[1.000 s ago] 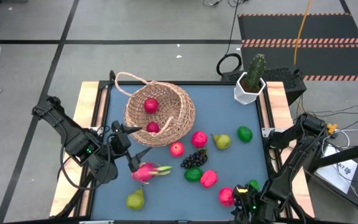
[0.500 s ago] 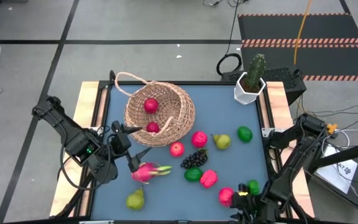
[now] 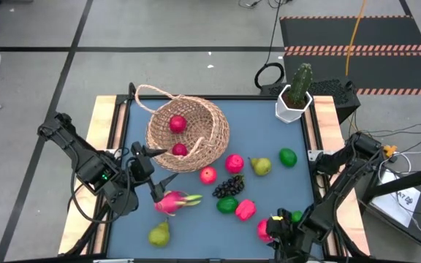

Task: Build produce basket
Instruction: Put the red apple into the basket

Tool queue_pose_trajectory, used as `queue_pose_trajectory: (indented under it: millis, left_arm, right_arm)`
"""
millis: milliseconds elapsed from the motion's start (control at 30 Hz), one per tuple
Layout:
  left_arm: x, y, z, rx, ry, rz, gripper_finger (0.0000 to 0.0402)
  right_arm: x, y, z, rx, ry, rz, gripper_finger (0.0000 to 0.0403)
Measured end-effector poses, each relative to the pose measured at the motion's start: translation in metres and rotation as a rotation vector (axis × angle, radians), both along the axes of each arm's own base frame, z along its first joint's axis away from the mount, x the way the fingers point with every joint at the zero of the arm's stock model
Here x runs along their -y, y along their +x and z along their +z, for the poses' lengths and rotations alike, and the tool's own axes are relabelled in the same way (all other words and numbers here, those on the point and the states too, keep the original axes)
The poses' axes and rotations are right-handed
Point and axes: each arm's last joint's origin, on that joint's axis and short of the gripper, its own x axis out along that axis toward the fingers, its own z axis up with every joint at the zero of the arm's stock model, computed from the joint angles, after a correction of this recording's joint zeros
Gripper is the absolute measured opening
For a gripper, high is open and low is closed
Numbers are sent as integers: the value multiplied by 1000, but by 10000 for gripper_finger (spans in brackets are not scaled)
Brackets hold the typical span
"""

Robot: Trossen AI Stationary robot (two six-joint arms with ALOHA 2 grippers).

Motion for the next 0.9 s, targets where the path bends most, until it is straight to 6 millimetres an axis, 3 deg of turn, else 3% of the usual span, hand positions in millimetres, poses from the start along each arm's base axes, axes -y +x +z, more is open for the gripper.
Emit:
queue_pose_trajectory:
  millis: [467,900]
  left_arm:
    - [0,0,0,-2,4,-2,390]
    - [0,0,0,-12,-3,-13,390]
  right_arm:
    - [37,-5,26,-51,-67,-31,173]
    - [49,2,31,-53,-97,-2,173]
